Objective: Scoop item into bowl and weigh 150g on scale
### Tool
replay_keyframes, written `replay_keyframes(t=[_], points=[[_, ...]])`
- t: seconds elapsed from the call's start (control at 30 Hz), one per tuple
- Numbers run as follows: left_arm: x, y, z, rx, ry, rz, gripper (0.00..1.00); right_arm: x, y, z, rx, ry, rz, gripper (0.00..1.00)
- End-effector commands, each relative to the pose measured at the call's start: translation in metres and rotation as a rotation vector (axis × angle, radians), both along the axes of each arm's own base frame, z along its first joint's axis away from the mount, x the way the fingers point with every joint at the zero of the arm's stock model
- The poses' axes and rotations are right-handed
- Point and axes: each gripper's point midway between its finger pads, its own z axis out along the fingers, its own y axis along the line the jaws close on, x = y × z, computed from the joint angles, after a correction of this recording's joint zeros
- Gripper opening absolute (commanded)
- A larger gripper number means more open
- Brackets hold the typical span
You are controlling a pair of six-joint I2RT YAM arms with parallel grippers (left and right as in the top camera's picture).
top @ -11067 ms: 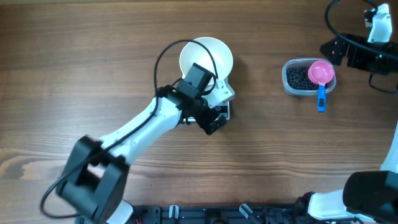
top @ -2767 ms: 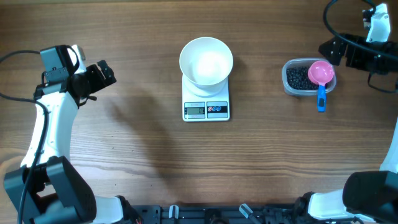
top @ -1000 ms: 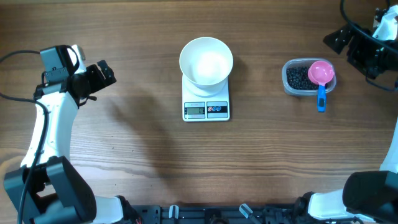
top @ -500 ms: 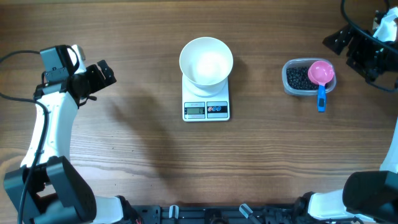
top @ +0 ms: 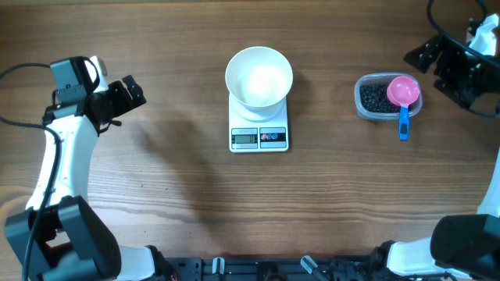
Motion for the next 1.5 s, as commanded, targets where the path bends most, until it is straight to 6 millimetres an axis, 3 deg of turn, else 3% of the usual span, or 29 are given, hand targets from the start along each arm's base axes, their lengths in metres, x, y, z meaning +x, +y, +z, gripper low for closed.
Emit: replay_keyframes(t=[0.0,0.3,0.63,1.0,1.4,1.47], points=[[0.000,0.003,0.009,0.031,-0.021,-0.010,1.00,-0.003,0.001,-0.008,0.007,0.037,-0.007,1.00],[0.000,0.003,0.009,0.031,-0.021,-0.010,1.00,-0.011,0.000,0.008,0.063,0.042,-0.036,1.00],[0.000,0.003,0.009,0.031,-0.021,-0.010,1.00,-0.054,-0.012,-0.005,0.115,0.202,-0.082,1.00],[0.000,0.003,0.009,0.031,-0.021,-0.010,1.00,-0.053,-0.013,-0.006,0.114,0.203,-0.084,1.00],[0.000,0.003,0.009,0.031,-0.021,-0.010,1.00,-0.037,-0.020,-0.001,0.091,0.134,-0.103,1.00],[0.000,0.003,0.009,0.031,-0.021,-0.010,1.00,-0.040,-0.015,-0.001,0.131,0.158,-0.122,0.89]])
